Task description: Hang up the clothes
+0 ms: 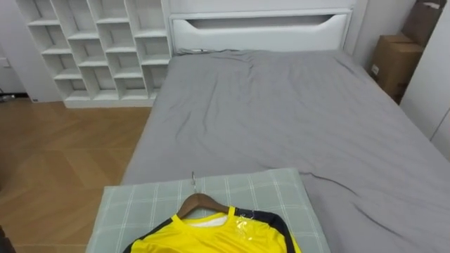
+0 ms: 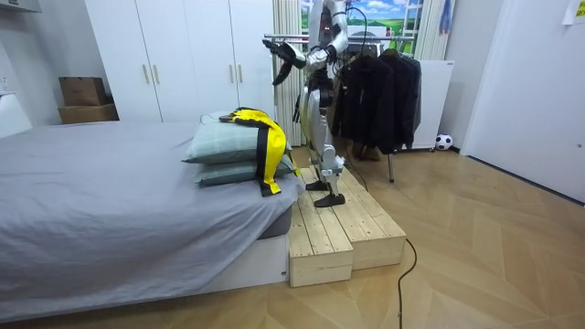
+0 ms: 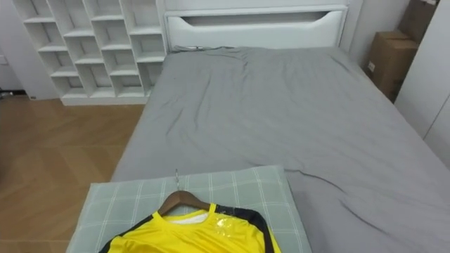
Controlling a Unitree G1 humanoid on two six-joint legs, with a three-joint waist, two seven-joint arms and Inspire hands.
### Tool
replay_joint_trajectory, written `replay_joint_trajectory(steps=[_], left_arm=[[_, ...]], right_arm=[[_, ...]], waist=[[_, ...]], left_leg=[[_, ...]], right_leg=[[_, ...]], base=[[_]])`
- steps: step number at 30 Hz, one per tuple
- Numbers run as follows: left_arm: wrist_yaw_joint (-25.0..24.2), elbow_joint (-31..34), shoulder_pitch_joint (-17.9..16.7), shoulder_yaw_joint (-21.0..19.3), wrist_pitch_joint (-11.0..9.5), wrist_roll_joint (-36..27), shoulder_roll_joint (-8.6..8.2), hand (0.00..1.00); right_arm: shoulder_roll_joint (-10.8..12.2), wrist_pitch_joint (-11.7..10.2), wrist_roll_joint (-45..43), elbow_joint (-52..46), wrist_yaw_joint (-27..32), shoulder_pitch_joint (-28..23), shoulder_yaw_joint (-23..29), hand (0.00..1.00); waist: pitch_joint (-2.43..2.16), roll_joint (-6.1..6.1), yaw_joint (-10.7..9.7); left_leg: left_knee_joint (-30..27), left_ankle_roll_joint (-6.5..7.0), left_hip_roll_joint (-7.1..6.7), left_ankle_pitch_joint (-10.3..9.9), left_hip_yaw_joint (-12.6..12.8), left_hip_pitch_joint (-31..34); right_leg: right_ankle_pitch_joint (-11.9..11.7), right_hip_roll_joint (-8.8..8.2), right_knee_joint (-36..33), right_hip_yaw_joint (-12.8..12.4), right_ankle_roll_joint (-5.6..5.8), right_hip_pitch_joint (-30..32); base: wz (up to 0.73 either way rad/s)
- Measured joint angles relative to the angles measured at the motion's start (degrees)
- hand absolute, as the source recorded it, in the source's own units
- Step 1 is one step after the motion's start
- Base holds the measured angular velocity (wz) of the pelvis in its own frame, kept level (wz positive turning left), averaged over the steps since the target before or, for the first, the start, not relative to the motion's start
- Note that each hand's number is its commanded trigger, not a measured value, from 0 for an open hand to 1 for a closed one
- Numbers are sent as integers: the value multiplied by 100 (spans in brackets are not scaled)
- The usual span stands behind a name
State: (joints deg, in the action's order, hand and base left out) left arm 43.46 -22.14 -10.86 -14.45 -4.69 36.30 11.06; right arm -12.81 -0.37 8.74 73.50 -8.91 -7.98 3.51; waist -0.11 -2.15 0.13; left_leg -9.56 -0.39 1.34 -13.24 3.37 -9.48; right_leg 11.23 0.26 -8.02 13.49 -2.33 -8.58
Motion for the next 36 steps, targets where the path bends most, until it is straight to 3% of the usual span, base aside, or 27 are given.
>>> replay_joint_trajectory(steps=[5,10,16,19,26,36], left_arm=[[1,510,4,40,-36,314,149,0],[-2,593,8,189,-28,555,241,0],[-77,594,11,791,24,1027,355,0],[-194,594,16,1056,54,1353,362,0],[-257,586,140,1151,54,1595,365,0],[-437,559,312,1323,69,1843,367,0]], right_arm=[[-108,-11,-26,6,-4,5,-66,0],[-199,-6,-44,44,-1,20,-222,0],[-200,146,-737,236,-3,145,-374,0],[-198,177,-1143,239,-51,156,-495,0],[-171,178,-1559,214,-53,114,-665,0],[-63,291,-2028,216,-248,124,-682,0]], waist=[[4,7,2],[24,11,-58],[37,37,-260],[37,51,-315],[15,101,-472],[43,110,-518]], left_leg=[[-1,0,6,0,120,-19],[-2,0,2,0,114,-5],[-3,0,-2,0,102,40],[-4,0,-1,1,105,45],[-5,0,1,1,152,25],[16,0,19,0,420,-55]], right_leg=[[-2,4,-8,-78,-2,22],[0,-7,-53,-121,1,74],[1,-11,-79,-119,4,130],[-3,-4,-79,-186,5,172],[-7,3,-95,-254,5,173],[-37,45,-93,-567,9,151]], base=[[-9],[-7],[1],[-9],[-5],[-16]])
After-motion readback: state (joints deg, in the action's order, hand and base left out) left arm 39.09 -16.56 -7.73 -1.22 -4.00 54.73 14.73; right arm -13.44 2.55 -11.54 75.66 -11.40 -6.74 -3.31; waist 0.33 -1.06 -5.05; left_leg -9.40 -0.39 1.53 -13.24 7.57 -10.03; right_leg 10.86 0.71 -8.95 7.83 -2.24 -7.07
